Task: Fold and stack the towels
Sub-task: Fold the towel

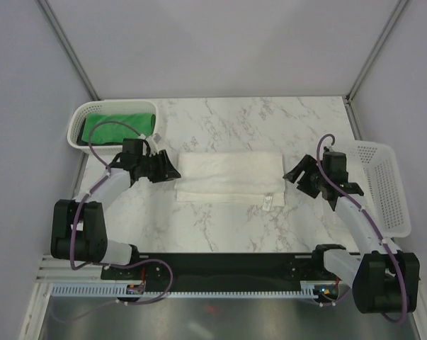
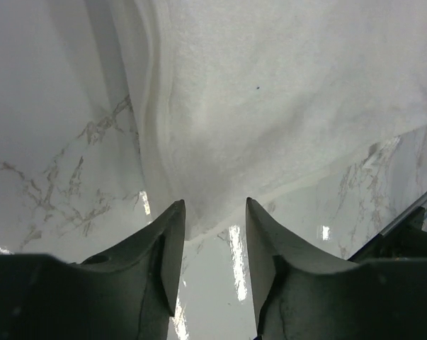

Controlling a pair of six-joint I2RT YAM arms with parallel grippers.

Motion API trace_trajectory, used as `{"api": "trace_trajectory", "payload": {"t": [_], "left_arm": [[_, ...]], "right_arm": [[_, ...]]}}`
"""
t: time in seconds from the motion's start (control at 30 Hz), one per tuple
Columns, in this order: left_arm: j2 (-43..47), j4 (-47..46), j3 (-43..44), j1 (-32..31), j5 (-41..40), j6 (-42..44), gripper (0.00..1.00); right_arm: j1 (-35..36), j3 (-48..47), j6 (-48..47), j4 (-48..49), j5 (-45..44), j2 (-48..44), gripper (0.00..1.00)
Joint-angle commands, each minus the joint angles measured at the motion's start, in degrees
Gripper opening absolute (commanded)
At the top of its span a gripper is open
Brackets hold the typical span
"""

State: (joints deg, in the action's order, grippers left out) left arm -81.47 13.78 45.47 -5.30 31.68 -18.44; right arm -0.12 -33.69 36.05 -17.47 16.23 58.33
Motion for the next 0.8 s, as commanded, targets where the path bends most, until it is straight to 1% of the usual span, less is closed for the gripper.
{"api": "trace_trajectory", "payload": {"t": [0.0,0.03,0.07,0.1,0.13,0.17,0.23,0.37,0.43,0.5,0.67,0.7,0.73,0.77], "left_arm": [[4.7,5.0,1.2,-0.2,-5.7,-2.6,0.49],[5.8,5.4,1.1,-0.2,-7.4,-3.4,0.51],[6.8,5.4,0.9,-0.2,-9.0,-5.4,0.57],[9.0,5.1,0.5,-0.2,-9.4,-6.3,0.57],[10.0,5.1,0.2,-0.3,-10.4,-7.6,0.58],[11.1,4.9,0.0,-0.4,-10.5,-10.3,0.59],[12.7,3.9,-1.0,-0.8,-10.4,-12.8,0.62],[13.1,1.3,-4.2,-1.7,-9.2,-17.5,0.64],[13.2,-0.8,-5.7,-3.7,-9.4,-18.7,0.66],[12.6,-0.8,-6.5,-5.8,-9.4,-18.7,0.66],[9.7,-0.8,-9.2,-6.5,-9.4,-18.7,0.66],[9.2,-1.9,-9.3,-6.5,-12.7,-19.3,0.68],[8.7,-7.7,-9.5,-6.6,-14.6,-22.7,0.68],[7.5,-8.2,-9.6,-6.7,-14.9,-23.0,0.68]], "right_arm": [[1.3,-4.4,7.2,-10.7,-7.0,3.1,0.75],[1.6,-4.6,10.1,-11.1,-7.4,3.4,0.75],[2.0,-4.8,11.9,-11.8,-7.8,3.5,0.75],[2.5,-4.7,13.5,-12.1,-8.1,3.6,0.76],[3.5,-4.7,16.3,-12.1,-8.8,3.7,0.77],[4.4,-4.7,17.5,-12.1,-9.7,4.0,0.77],[7.1,-4.6,20.3,-12.0,-11.3,4.4,0.77],[10.4,-4.3,26.4,-11.3,-15.5,5.5,0.77],[11.3,-3.8,27.7,-10.6,-17.0,5.4,0.76],[11.6,-3.5,29.4,-9.8,-19.0,5.1,0.76],[12.5,-3.2,30.7,-6.0,-20.4,7.8,0.73],[12.9,-3.5,30.7,-5.3,-20.2,8.6,0.73],[13.0,-3.7,30.7,-5.0,-20.2,9.2,0.73],[13.2,-3.7,30.9,-4.8,-20.3,10.5,0.73]]}}
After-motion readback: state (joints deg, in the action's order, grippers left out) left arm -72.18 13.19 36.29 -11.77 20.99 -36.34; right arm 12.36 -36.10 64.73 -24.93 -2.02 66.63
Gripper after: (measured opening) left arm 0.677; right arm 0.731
